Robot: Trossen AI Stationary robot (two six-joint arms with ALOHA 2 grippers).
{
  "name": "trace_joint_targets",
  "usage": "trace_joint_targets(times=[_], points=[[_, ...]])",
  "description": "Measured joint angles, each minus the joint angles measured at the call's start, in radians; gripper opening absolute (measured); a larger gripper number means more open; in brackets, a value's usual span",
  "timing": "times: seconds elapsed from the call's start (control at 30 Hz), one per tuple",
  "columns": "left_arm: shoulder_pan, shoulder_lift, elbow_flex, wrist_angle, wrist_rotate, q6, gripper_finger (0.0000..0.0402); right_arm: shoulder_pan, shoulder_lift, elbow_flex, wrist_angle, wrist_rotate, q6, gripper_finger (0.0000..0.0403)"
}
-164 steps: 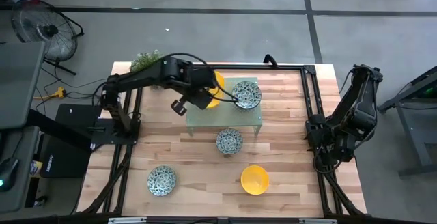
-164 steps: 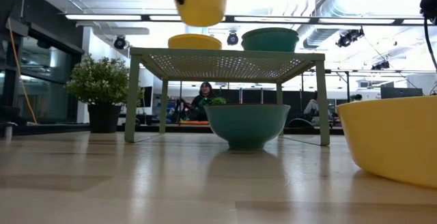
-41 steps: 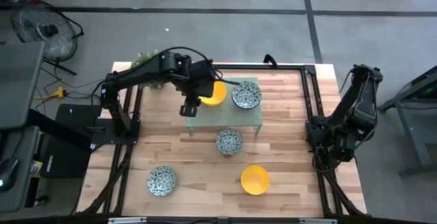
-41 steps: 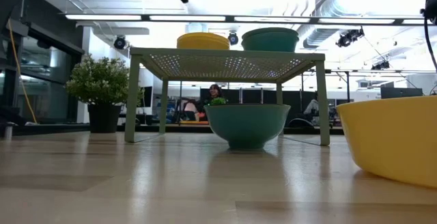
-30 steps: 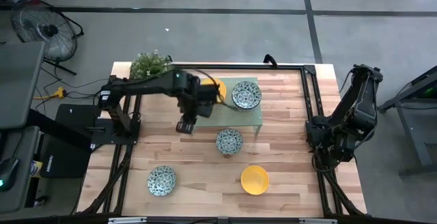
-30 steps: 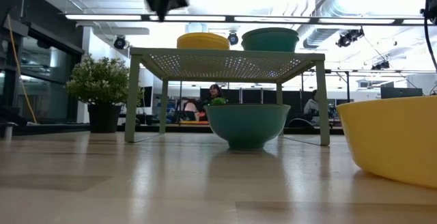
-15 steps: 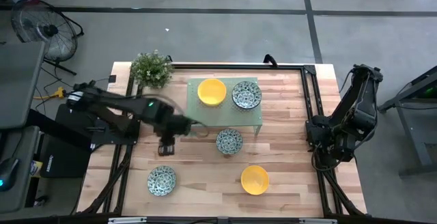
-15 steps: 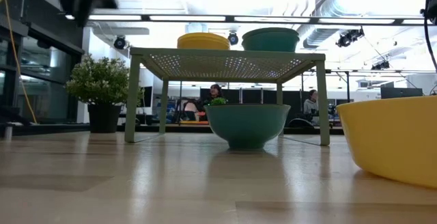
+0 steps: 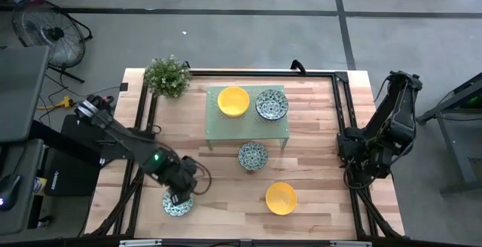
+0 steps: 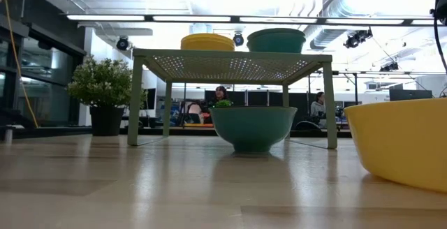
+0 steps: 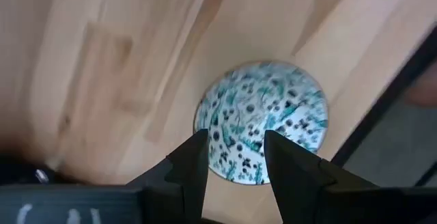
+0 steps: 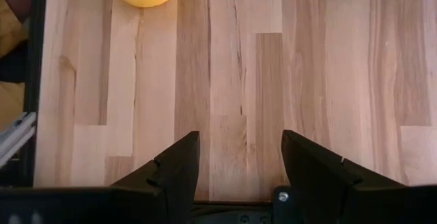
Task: Pick & Place Mini bowls
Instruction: Stack the bottom left green patterned bowl on top of the green patterned bowl on the shelf
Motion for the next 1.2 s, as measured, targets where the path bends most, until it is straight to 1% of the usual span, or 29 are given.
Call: trace_joint_targets(times=[0.07,0.23,0.53,0.7,0.97,1.03,1.2], points=[[-0.038,0.006,-0.008,0.003,-0.002,-0.075,0.0138,0.0,0.0,0.0,0.007,0.002,0.003,0.0195],[-0.096,0.063,-0.026,-0.006,-0.026,-0.172,0.0138,0.0,0.0,0.0,0.032,0.008,-0.001,0.0195],[-0.162,0.127,-0.071,-0.002,0.065,-0.422,0.0138,0.0,0.013,0.0,0.13,0.005,-0.002,0.0195],[-0.178,0.126,-0.07,0.014,0.037,-0.542,0.0138,0.001,0.033,0.0,0.151,-0.033,0.006,0.0195],[-0.176,0.126,-0.071,0.002,0.077,-0.631,0.0138,0.001,0.072,0.0,0.193,-0.061,0.015,0.0195],[-0.176,0.126,-0.071,-0.009,0.092,-0.639,0.0138,0.0,0.083,0.0,0.203,-0.066,0.016,0.0195],[-0.175,0.126,-0.071,-0.013,0.089,-0.64,0.0138,0.001,0.108,0.0,0.23,-0.081,0.016,0.0195]])
